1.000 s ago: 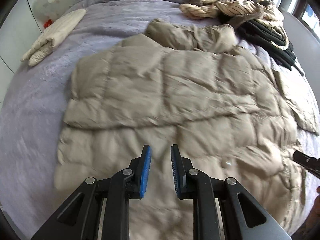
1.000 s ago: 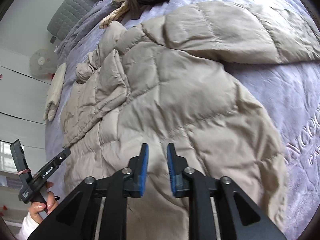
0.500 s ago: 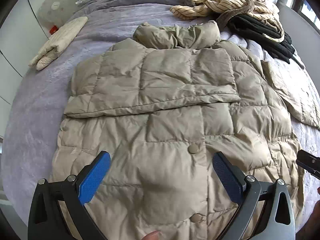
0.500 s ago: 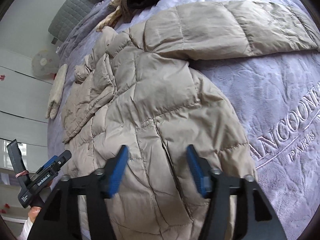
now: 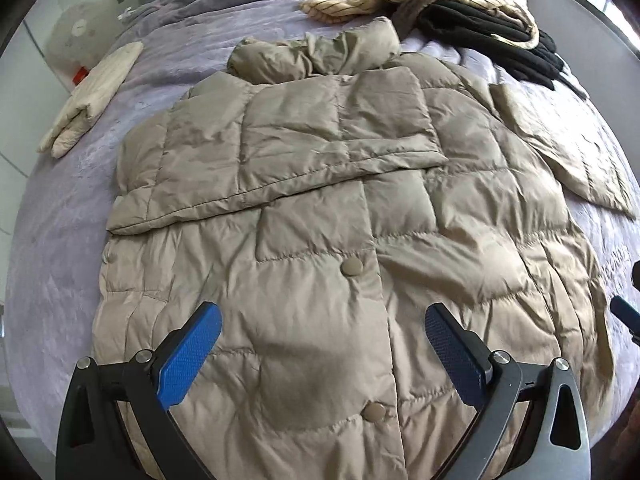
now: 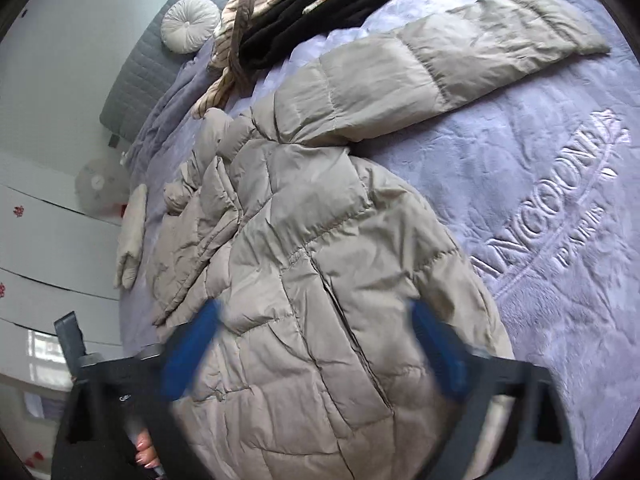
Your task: Fold large clothes
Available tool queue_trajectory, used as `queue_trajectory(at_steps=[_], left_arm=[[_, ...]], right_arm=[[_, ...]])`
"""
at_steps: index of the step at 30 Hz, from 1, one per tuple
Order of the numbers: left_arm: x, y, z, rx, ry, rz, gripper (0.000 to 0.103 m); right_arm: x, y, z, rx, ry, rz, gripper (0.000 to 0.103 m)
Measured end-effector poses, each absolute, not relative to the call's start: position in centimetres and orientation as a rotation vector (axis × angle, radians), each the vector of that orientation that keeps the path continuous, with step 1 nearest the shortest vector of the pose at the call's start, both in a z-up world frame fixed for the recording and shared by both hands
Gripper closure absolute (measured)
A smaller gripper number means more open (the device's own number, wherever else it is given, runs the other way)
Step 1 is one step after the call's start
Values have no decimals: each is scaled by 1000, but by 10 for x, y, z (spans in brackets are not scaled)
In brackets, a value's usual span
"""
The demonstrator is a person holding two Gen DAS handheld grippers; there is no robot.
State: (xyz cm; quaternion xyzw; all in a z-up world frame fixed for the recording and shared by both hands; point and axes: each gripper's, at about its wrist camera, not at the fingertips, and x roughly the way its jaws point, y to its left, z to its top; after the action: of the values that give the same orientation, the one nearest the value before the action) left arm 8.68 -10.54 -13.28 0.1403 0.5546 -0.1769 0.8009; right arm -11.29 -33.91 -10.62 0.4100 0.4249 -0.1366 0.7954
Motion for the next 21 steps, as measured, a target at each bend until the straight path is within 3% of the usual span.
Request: queue_trajectory(at_steps=[13,21], left_arm=[[75,-100,-142,317,1206,-455,1],[74,-126,-142,347,1200,-435,1]], right_arm=[[-136,-325,-117,935,992,-344,0],[-140,-377,-123,986,992,-371,0]])
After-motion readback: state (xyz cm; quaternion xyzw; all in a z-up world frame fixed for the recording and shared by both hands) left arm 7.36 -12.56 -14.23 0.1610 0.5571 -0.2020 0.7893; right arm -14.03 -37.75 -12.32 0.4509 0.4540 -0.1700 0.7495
